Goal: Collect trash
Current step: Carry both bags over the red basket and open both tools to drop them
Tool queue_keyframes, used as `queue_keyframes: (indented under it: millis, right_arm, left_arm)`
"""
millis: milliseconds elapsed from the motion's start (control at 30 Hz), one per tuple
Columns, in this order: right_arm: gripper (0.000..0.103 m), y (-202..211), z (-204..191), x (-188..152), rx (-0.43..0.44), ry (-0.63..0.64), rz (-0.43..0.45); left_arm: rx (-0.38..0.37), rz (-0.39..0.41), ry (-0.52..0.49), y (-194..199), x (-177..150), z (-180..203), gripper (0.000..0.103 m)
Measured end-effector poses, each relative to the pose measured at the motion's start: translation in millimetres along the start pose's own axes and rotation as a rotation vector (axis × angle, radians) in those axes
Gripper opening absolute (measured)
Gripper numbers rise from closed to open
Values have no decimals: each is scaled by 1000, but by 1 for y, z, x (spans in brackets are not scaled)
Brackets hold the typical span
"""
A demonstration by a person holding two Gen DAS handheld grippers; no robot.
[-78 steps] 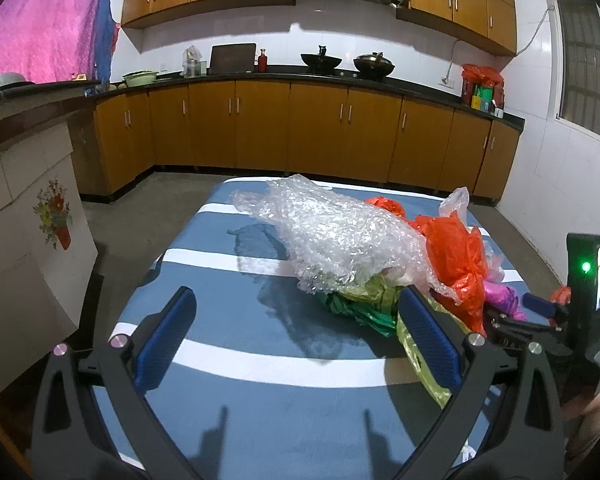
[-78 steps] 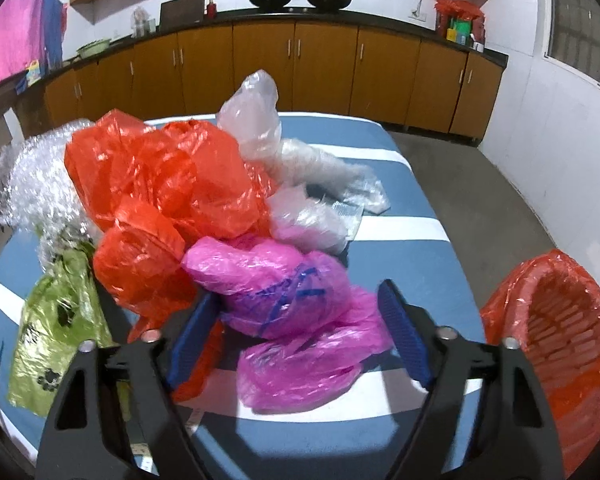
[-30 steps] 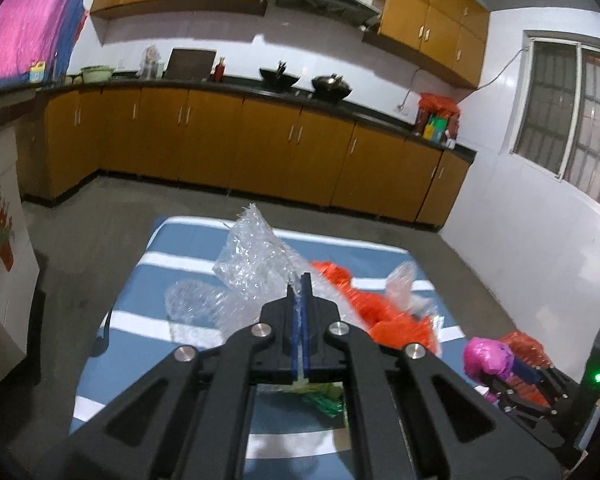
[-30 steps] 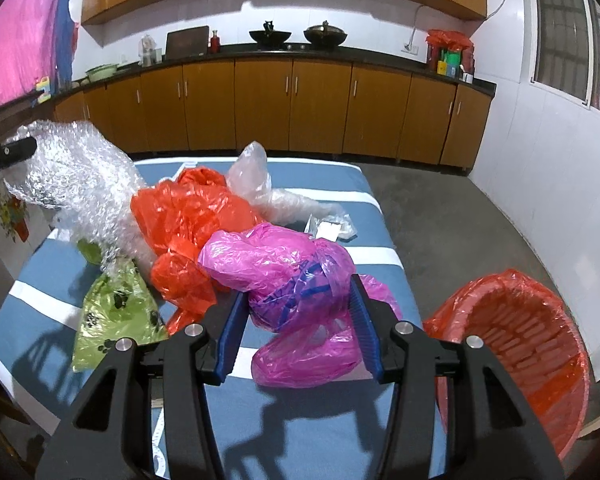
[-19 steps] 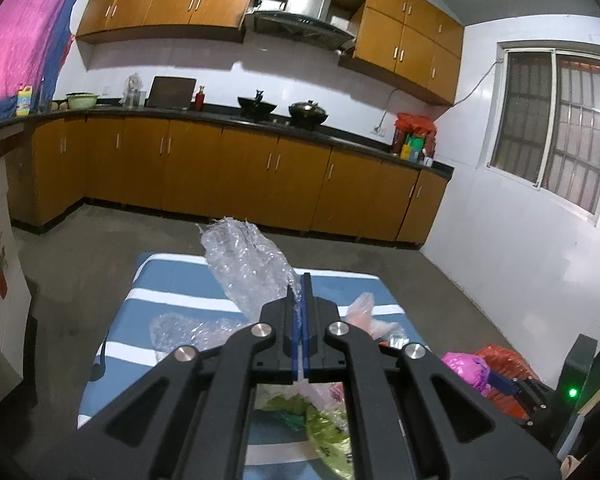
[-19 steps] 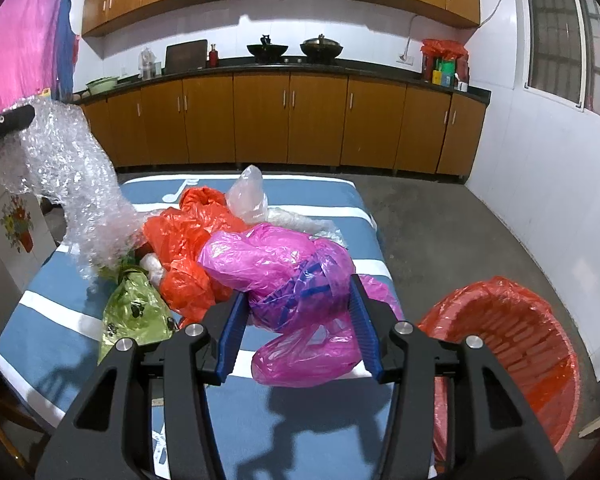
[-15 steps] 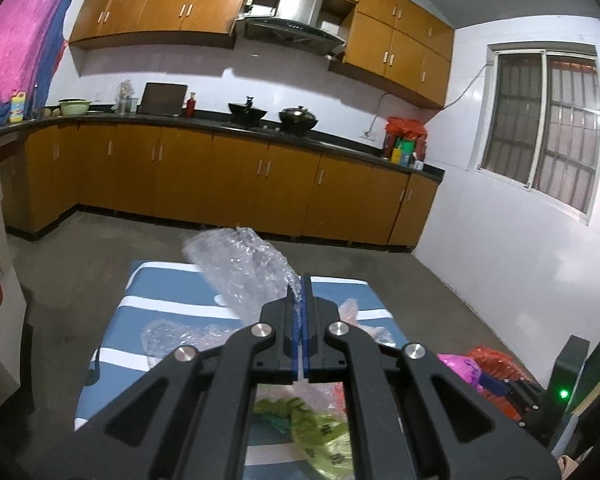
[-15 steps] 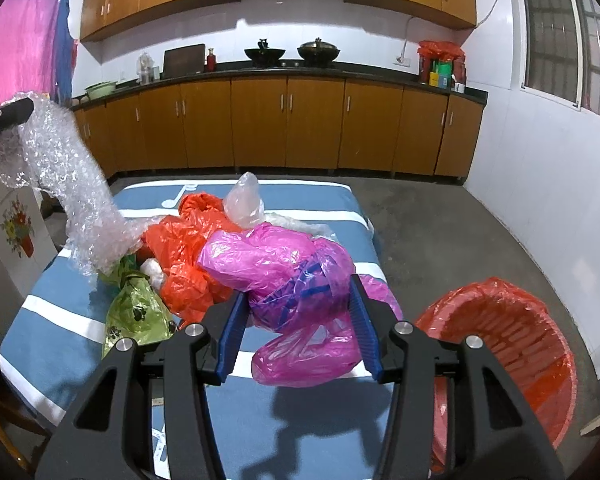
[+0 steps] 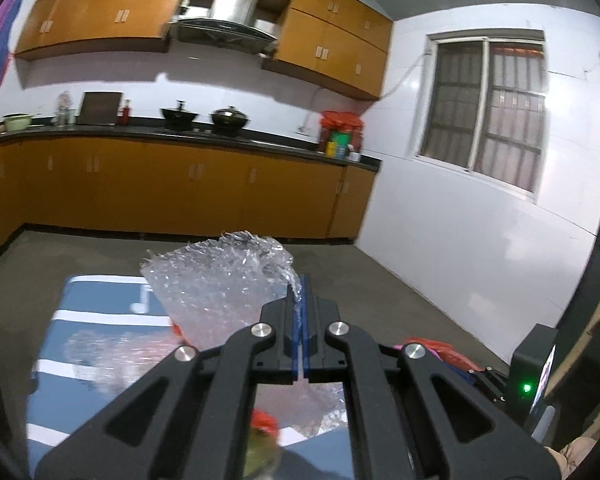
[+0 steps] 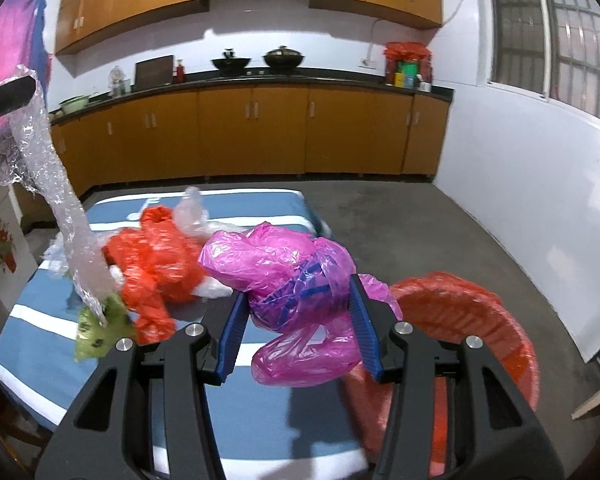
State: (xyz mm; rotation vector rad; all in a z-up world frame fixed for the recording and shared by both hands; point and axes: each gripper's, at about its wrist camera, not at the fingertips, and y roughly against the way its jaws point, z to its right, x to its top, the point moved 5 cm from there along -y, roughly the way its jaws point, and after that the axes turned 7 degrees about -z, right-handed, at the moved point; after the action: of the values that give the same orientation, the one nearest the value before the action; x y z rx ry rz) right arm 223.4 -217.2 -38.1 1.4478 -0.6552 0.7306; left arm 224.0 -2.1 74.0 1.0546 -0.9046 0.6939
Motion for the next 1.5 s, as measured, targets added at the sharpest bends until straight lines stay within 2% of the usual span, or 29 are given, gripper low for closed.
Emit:
queue_keyframes:
  millis: [400, 767, 1000, 1367, 1433, 1500]
  right_arm:
    - [49, 23, 96, -8, -138, -146, -16]
    - [49, 35, 142, -8, -178, -244, 3]
    - [49, 28, 162, -17, -180, -293, -12]
    - [50, 12, 172, -24, -151, -343, -43]
    - [52, 9, 175, -24, -141, -351, -50]
    - [52, 8, 174, -25, -127, -363, -54]
  left_arm:
    - [-174, -85, -43, -64, -22, 91, 3]
    - [-308, -182, -96, -111, -55, 171, 3]
    - [-350, -246, -122, -141, -74, 200, 3]
    - [-353, -366, -153, -182, -115, 212, 3]
    - [-346, -379, -150, -186, -118, 209, 5]
    - [-340, -390, -146, -190, -121, 205, 13]
